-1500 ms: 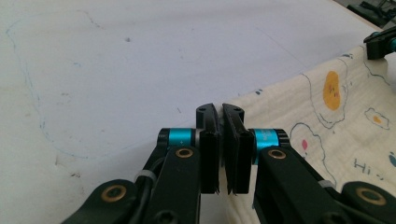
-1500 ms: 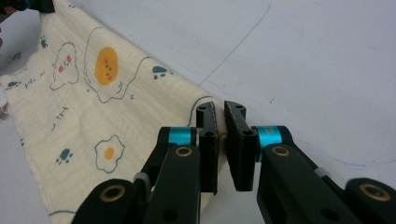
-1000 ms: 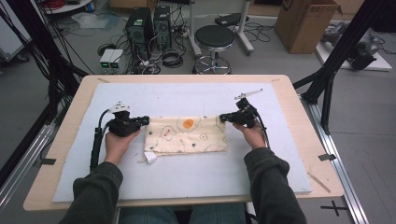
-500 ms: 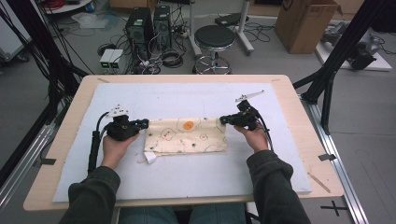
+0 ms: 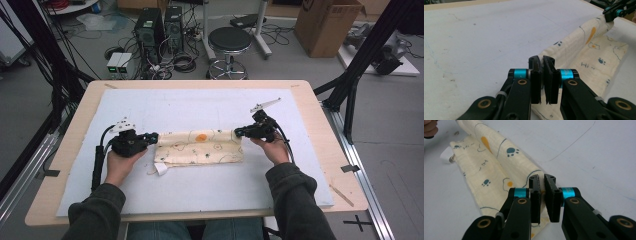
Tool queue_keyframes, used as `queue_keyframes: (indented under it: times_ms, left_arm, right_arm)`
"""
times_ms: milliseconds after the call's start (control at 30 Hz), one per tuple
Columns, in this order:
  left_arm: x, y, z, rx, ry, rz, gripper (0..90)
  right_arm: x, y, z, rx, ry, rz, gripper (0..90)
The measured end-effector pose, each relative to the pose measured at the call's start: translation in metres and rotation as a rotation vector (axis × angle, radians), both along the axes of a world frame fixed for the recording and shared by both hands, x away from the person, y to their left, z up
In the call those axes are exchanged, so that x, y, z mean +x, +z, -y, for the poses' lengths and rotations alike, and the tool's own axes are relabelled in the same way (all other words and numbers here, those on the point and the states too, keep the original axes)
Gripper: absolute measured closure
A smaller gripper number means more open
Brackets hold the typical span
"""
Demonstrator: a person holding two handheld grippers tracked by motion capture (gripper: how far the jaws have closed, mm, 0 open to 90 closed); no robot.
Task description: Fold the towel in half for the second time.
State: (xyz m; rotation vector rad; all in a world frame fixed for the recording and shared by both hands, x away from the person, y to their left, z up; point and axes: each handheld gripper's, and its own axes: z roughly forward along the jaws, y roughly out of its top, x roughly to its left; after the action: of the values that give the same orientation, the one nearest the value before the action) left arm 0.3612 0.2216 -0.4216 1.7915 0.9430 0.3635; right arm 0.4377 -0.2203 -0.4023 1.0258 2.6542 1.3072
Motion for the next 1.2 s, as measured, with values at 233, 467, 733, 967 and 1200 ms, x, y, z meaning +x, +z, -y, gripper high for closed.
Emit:
queue_keyframes:
  times_ms: [233,467,733,967,1200]
  left_arm:
    - [-0.007,-0.004,-0.001,-0.001,-0.01,0.0,84.5]
    - [-0.012,-0.005,0.0,0.003,-0.024,0.008,84.4]
    - [-0.017,-0.005,0.003,0.033,-0.041,0.004,84.1]
    - [-0.025,-0.004,0.009,0.087,-0.073,-0.004,83.7]
    - [-0.034,-0.013,0.008,0.11,-0.074,-0.02,83.3]
  right_arm:
    - [-0.003,0.002,-0.001,-0.008,0.02,0.003,83.7]
    - [-0.011,-0.004,0.003,0.012,0.019,0.02,83.4]
    - [-0.021,-0.005,0.006,0.024,0.04,0.042,83.4]
    - [-0.034,-0.014,0.01,0.031,0.056,0.045,83.1]
    - [-0.045,-0.019,0.01,0.011,0.085,0.053,81.8]
